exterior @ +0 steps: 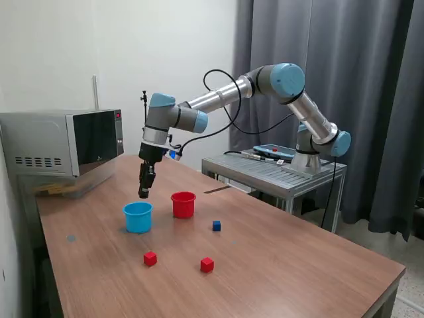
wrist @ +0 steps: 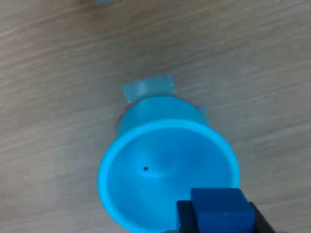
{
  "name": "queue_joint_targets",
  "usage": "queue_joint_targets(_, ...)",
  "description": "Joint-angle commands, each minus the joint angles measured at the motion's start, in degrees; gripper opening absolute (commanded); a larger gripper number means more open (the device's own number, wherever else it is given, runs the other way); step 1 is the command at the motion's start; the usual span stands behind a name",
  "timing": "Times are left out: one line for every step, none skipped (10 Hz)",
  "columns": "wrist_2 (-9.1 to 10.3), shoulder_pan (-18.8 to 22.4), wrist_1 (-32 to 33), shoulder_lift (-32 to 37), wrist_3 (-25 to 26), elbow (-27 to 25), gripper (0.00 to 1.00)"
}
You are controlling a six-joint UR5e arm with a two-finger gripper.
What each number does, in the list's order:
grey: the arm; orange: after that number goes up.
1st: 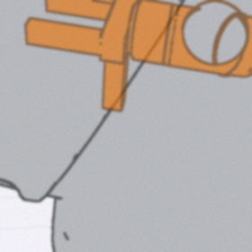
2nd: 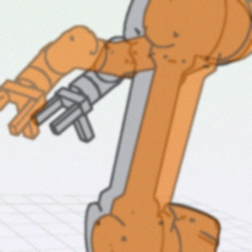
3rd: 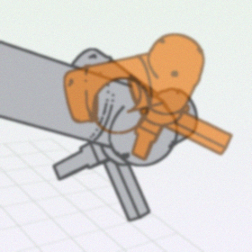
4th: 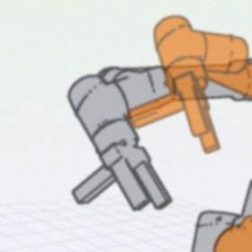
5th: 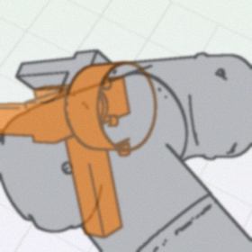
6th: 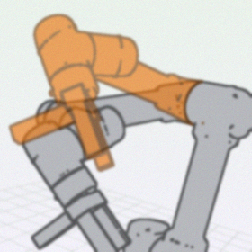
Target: Place red objects in the red bin, and blue objects in the blue bin.
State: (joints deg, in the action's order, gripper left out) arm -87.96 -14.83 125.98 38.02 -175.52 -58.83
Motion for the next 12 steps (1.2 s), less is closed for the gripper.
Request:
queue_joint_targets(-0.02, -0.3, 3.5, -0.5, 1.9, -2.5, 0.0)
queue_joint_targets(-0.02, -0.3, 4.2, -0.8, 3.3, -2.8, 0.0)
queue_joint_targets(-0.19, -0.3, 5.1, -0.9, 3.4, -3.0, 0.0)
queue_joint_targets(-0.28, -0.3, 6.4, -0.9, 3.5, -3.7, 0.0)
queue_joint_targets(-0.28, -0.3, 7.9, -0.9, 4.0, -4.4, 0.0)
queue_joint_targets(-0.37, -0.3, 8.3, -0.9, 5.2, -4.6, 0.0)
queue_joint_targets(-0.37, -0.3, 8.9, -0.9, 5.3, -4.7, 0.0)
queue_joint_targets(-0.54, -0.3, 8.9, -0.9, 5.3, -4.7, 0.0)
queue_joint_targets(-0.55, -0.3, 9.1, -0.9, 5.4, -5.2, 0.0)
queue_joint_targets(-0.63, -0.3, 9.6, -0.9, 5.6, -5.5, 0.0)
queue_joint_targets(-0.72, -0.3, 9.6, -0.9, 5.7, -5.5, 0.0)
queue_joint_targets(-1.16, -0.3, 9.6, -0.9, 6.6, -5.5, 1.0)
